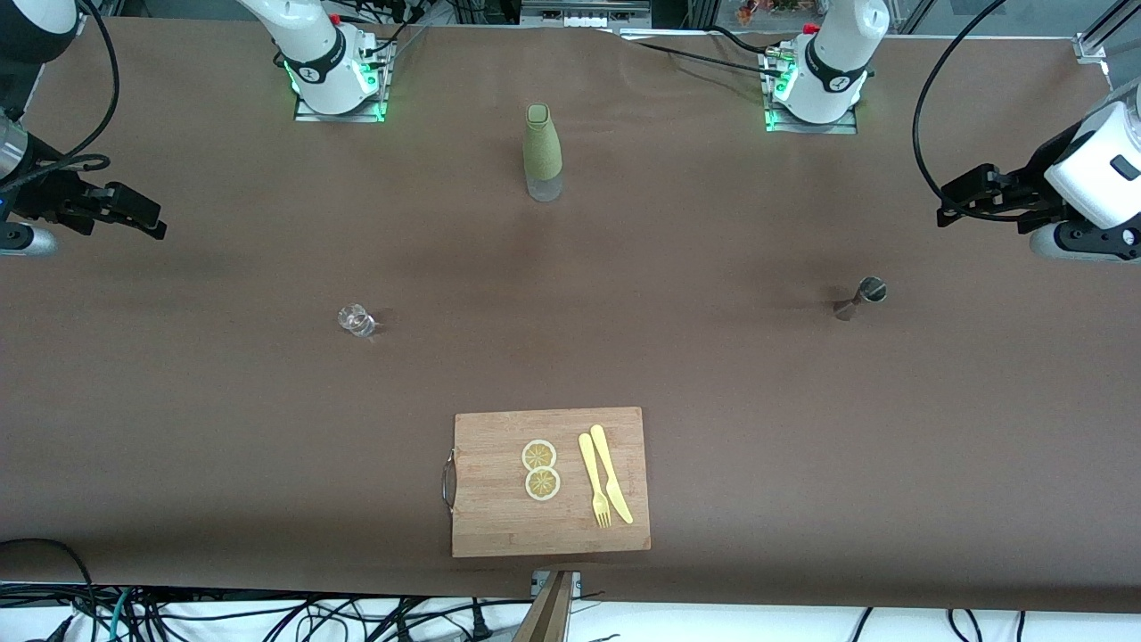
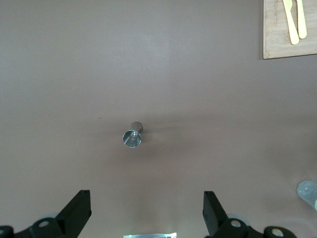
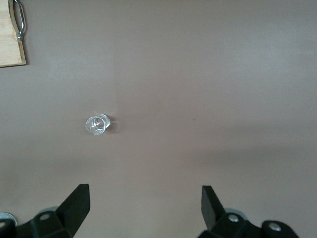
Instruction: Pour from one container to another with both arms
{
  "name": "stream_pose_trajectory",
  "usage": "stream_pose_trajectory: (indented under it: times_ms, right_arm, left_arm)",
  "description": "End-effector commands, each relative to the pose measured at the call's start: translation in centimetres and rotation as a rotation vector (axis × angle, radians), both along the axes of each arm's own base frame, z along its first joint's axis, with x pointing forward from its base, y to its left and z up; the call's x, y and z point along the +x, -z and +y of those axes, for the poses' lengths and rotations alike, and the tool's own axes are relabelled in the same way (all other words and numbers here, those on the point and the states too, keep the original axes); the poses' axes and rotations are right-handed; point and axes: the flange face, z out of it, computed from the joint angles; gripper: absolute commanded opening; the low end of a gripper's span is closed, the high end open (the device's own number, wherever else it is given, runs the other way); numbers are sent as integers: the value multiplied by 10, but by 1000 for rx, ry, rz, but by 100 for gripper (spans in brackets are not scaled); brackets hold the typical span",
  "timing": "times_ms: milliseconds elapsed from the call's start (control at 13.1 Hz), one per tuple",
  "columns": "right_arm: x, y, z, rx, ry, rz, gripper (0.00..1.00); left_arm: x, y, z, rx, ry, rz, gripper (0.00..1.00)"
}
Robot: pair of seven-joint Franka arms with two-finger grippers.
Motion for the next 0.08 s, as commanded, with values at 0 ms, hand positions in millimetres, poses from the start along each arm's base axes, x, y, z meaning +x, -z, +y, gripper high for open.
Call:
stream_pose_trajectory:
  times_ms: [0]
  right_arm:
    - [6, -15, 1, 14, 16, -23, 100]
  left_arm:
    - [0, -7, -1, -6, -2, -16, 100]
